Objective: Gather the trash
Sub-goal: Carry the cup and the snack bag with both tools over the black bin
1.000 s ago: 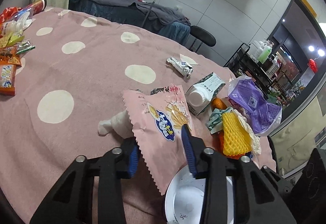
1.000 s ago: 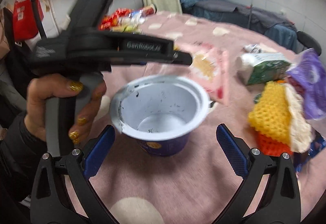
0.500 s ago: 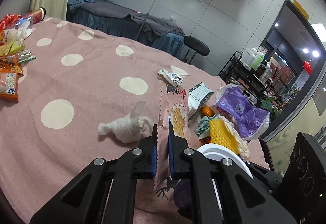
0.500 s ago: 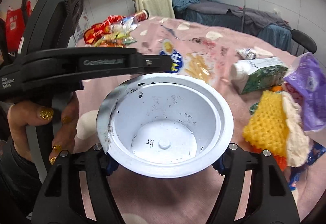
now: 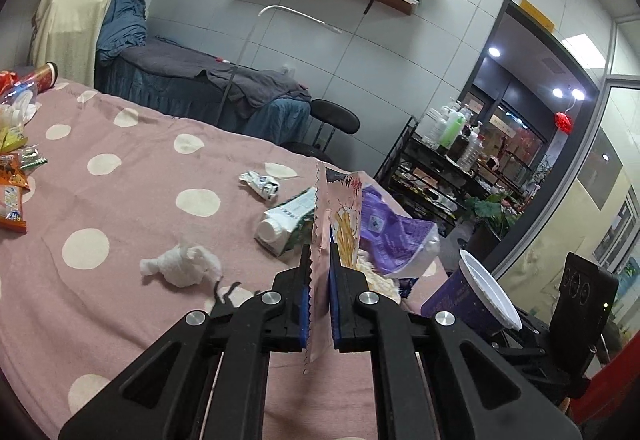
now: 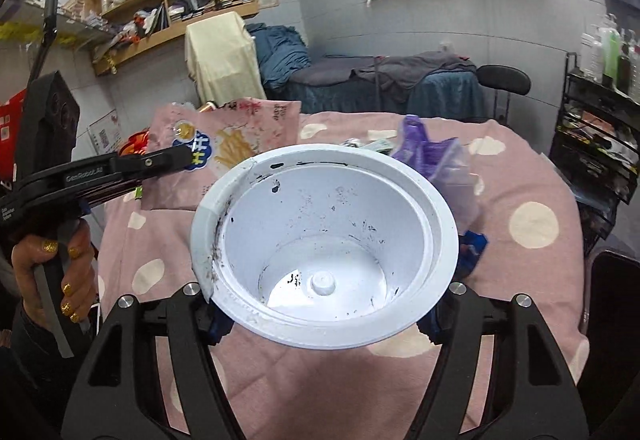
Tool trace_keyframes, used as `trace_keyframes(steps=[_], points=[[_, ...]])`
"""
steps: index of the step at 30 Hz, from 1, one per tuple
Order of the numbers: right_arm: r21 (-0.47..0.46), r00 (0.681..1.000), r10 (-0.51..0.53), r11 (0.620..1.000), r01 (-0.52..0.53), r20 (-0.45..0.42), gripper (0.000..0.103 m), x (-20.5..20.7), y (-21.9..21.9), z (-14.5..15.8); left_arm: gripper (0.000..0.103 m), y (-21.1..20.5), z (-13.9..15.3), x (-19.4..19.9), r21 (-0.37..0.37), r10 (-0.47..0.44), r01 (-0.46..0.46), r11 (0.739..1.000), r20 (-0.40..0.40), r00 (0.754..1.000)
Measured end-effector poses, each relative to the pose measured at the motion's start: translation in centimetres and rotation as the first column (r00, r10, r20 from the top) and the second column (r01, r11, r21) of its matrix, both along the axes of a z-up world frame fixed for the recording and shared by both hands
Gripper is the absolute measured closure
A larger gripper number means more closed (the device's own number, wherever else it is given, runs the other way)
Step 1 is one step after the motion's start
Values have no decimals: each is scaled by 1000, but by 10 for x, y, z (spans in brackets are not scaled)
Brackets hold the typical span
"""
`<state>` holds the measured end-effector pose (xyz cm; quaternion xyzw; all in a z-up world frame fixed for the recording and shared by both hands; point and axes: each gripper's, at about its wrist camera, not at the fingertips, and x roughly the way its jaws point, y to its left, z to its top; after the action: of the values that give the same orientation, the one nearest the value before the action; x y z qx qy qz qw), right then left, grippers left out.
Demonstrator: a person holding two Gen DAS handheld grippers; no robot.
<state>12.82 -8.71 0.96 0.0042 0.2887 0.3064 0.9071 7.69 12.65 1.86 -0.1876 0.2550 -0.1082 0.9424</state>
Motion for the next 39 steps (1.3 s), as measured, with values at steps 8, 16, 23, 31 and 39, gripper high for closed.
trace_keyframes(steps=[8, 16, 23, 31, 39], points=[[-16, 975, -218, 976, 219, 48, 33, 8, -75, -2, 95, -64, 6, 16, 0, -166, 166, 986, 29, 986], [-11, 904, -428, 904, 428, 11, 33, 8, -156, -26, 95, -130, 0, 43, 15, -325, 325, 946, 14, 945], [-25, 789, -610, 792, 610, -76, 33, 20, -224, -57, 95, -182, -2, 48, 33, -423, 423, 906, 6, 906], [-130, 659, -724, 687, 715, -201, 33, 52, -278, -103, 95, -221, -8, 62, 47, -491, 491, 870, -21, 871], [-247, 609, -748, 662, 707, -263, 33, 75, -294, -138, 95, -249, -15, 71, 41, -533, 535, 844, -65, 844]])
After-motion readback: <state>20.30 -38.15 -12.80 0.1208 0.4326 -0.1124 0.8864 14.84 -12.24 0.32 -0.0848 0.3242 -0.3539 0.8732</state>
